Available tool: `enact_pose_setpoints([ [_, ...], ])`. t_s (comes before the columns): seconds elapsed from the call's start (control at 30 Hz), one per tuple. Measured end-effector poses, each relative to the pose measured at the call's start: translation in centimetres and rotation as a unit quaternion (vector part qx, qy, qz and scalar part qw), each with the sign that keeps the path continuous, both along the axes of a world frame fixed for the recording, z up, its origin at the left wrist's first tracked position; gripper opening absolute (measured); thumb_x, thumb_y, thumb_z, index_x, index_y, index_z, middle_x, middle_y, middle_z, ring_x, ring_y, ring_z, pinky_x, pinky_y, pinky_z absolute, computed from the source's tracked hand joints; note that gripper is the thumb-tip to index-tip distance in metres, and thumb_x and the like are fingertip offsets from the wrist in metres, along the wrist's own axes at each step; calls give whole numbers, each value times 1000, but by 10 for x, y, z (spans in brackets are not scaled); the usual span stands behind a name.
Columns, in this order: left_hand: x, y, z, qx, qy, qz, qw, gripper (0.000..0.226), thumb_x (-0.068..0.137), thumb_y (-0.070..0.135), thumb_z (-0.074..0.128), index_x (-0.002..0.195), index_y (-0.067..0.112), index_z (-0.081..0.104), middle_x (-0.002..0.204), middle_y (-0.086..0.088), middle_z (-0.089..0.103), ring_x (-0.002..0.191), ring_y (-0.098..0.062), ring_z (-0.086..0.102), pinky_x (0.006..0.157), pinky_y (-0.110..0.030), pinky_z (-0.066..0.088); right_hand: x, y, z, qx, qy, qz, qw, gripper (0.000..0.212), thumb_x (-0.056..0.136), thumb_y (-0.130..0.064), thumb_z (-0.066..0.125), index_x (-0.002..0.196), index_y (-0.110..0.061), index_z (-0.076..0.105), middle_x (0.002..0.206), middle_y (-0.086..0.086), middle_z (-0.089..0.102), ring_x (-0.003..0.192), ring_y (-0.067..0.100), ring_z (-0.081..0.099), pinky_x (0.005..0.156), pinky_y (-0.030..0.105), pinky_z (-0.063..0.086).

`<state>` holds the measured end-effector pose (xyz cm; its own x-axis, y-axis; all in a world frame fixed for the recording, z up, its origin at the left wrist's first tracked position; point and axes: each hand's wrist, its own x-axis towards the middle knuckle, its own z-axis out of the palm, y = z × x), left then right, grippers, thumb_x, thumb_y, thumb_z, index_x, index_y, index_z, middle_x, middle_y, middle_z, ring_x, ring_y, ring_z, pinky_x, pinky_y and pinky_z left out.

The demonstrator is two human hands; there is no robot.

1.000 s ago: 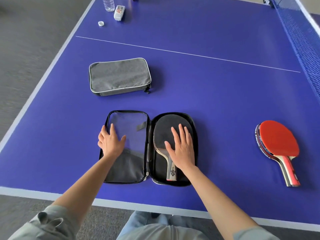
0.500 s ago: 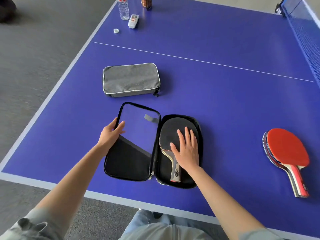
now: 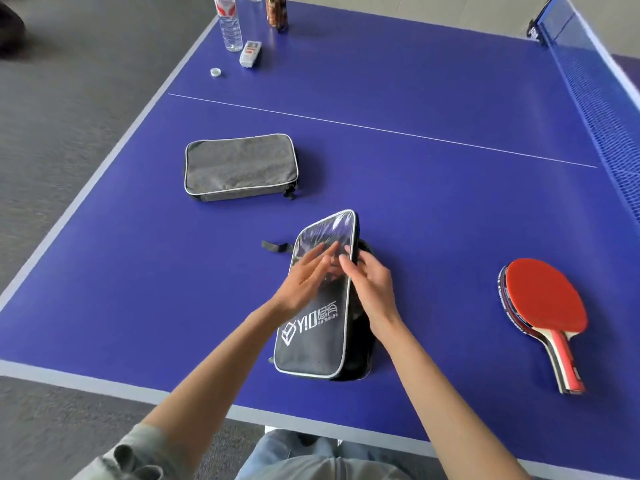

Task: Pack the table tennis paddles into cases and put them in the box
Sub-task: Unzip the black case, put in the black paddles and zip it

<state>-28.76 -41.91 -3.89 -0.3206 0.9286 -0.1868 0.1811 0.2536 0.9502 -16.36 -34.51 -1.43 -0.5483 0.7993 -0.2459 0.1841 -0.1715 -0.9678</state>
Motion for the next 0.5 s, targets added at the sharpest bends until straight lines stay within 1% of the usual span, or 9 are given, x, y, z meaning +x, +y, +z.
enact_pose_setpoints([
  [0.07,12,7,-17,-7,57,5,998,43,100,41,31,141,33,36,152,0,28,141,-10,23,115,-29,22,12,14,-9,18,-34,-32,999,11,86,-19,63,94,-16,70,86,3,75,83,14,71,81,38,55],
  [0.1,16,8,-24,-18,89,4,996,45,98,44,30,142,35,34,152,-2,28,142,-15,22,117,-39,21,18,21,-14,17,-55,-40,998,10,85,-18,63,91,-13,70,83,4,75,82,18,71,82,44,55],
  [0.13,19,9,-31,-33,122,-1,992,46,97,46,29,142,36,33,153,-3,27,143,-19,19,117,-44,19,22,26,-21,10,-70,-43,997,10,84,-15,62,89,-12,70,82,5,75,81,21,72,84,46,55],
  [0.2,26,13,-42,-71,199,-29,977,48,97,46,28,144,37,29,156,-3,20,145,-25,8,118,-44,11,29,34,-36,-2,-101,-46,994,12,84,-10,60,86,-14,71,82,5,76,79,20,72,85,44,55],
  [0.27,32,12,-50,-113,267,-57,955,47,99,42,30,146,38,23,158,0,8,146,-26,-6,118,-42,1,34,37,-53,33,-141,-55,988,9,81,-14,64,83,-18,71,78,3,75,75,20,71,79,42,56],
  [0.3,36,12,-54,-131,298,-73,943,48,100,41,29,146,39,20,159,2,2,145,-26,-12,117,-41,-4,36,37,-61,53,-163,-59,983,6,80,-16,66,83,-17,71,76,4,74,73,21,70,75,36,55],
  [0.37,41,11,-61,-159,360,-105,913,51,99,46,23,148,38,10,158,3,-10,143,-27,-21,116,-41,-11,38,37,-72,115,-201,-79,969,8,80,-15,68,86,-10,70,76,8,71,72,21,64,69,22,45],
  [0.43,48,10,-68,-174,406,-115,890,62,90,59,6,148,37,1,157,1,-16,141,-28,-24,116,-42,-12,38,35,-76,172,-226,-94,954,11,83,-12,66,91,-4,68,84,12,66,75,22,58,71,23,41],
  [0.5,56,12,-71,-182,428,-106,879,73,79,64,-5,147,37,-5,157,-1,-18,140,-29,-26,114,-42,-14,35,33,-77,207,-242,-93,943,17,88,-11,60,101,-1,64,93,14,61,82,23,54,78,33,46],
])
